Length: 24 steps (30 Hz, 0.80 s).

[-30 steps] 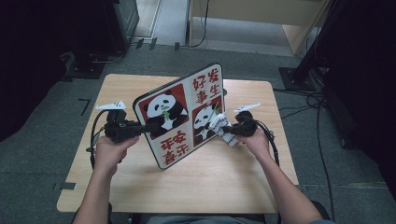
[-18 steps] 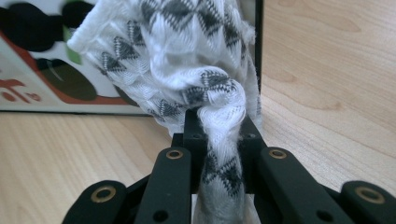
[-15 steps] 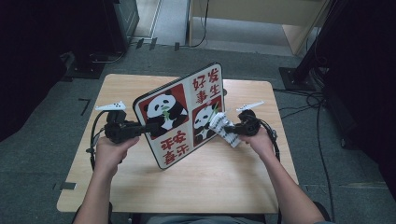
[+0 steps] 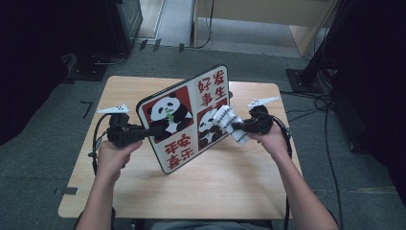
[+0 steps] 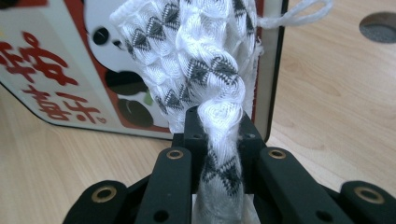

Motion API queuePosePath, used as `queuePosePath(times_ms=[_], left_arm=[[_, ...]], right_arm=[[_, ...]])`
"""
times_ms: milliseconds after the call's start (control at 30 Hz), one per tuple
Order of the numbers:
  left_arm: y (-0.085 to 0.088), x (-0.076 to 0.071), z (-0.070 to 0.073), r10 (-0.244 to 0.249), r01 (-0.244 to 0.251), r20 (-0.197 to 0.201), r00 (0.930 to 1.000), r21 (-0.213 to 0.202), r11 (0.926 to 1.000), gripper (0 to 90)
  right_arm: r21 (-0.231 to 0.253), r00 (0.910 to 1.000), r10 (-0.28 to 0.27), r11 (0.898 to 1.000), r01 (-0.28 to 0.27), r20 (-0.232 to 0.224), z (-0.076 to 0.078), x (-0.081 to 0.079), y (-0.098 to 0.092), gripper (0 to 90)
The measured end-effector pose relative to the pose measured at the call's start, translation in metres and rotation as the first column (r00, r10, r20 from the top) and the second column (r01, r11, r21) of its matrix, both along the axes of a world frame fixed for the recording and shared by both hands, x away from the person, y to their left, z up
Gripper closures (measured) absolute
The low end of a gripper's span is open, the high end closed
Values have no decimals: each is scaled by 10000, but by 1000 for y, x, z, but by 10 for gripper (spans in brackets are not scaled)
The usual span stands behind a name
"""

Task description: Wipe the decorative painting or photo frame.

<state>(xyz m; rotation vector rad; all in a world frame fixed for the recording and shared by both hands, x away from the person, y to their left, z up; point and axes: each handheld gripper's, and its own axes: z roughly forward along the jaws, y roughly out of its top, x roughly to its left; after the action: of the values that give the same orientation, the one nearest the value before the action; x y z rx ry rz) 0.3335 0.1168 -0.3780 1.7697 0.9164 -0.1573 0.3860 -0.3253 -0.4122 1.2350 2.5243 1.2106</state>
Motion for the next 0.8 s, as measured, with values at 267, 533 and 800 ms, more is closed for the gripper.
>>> queuePosePath(times_ms=[267, 533, 800], left_arm=[[0, -1, 0, 83, -84, 49, 10000, 103, 9999, 746], [0, -2, 0, 209, -209, -29, 9998, 162, 9997, 749], [-1, -2, 1, 210, -210, -4, 9998, 226, 9995, 752]], right_arm=[[30, 9997, 171, 9998, -171, 190, 29, -3, 4, 813], [-106, 9985, 380, 9992, -376, 404, 64, 0, 11, 812], [-182, 9971, 448, 9989, -438, 619, 102, 7, 18, 812]])
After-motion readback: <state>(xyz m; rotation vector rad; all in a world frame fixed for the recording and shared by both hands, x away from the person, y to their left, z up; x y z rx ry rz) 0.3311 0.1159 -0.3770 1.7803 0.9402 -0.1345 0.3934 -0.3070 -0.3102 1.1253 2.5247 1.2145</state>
